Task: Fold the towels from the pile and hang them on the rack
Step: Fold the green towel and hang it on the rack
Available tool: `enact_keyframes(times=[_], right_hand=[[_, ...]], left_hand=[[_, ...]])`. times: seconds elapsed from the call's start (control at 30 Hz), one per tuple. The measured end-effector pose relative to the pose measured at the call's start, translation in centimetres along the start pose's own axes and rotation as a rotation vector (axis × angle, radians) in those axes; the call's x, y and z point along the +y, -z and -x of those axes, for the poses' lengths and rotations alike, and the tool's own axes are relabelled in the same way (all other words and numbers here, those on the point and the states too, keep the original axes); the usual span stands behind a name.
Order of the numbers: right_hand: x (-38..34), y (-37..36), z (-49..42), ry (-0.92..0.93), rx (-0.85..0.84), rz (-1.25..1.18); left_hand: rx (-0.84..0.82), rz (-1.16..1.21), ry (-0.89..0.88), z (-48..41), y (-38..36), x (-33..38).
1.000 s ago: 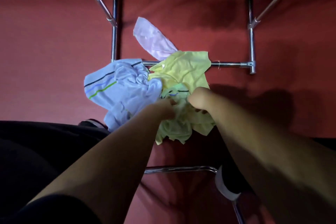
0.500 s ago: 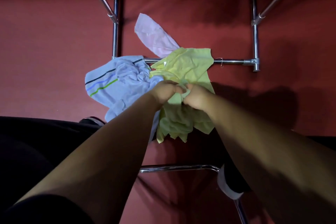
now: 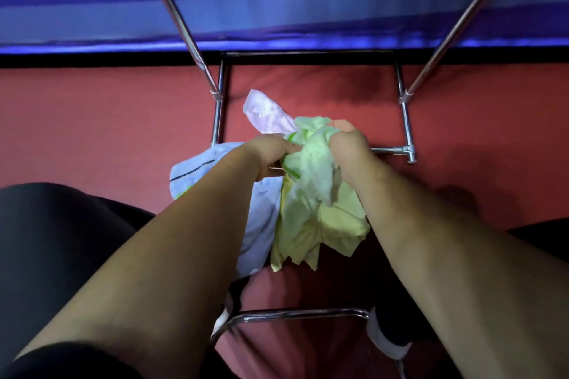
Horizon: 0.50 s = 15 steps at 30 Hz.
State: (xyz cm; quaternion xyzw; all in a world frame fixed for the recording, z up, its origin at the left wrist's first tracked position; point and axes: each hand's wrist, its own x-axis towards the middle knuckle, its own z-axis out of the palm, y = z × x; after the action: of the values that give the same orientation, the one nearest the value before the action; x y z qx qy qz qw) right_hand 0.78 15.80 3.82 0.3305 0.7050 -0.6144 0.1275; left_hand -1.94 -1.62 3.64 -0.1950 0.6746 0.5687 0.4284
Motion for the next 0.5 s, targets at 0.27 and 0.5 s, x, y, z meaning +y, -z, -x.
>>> enact_keyframes(times=[0.27,0.5], right_hand=[[-10.6,3.8,8.3,0.058,-0.202,-0.179],[-16.0,6.7,13.1,0.268,-0.158,-0.014]], left_hand=[[0.19,0.146,-0.399,9.7,1.5,8.5],[0.025,0.091,-0.766,19.7,0.4,13.6]])
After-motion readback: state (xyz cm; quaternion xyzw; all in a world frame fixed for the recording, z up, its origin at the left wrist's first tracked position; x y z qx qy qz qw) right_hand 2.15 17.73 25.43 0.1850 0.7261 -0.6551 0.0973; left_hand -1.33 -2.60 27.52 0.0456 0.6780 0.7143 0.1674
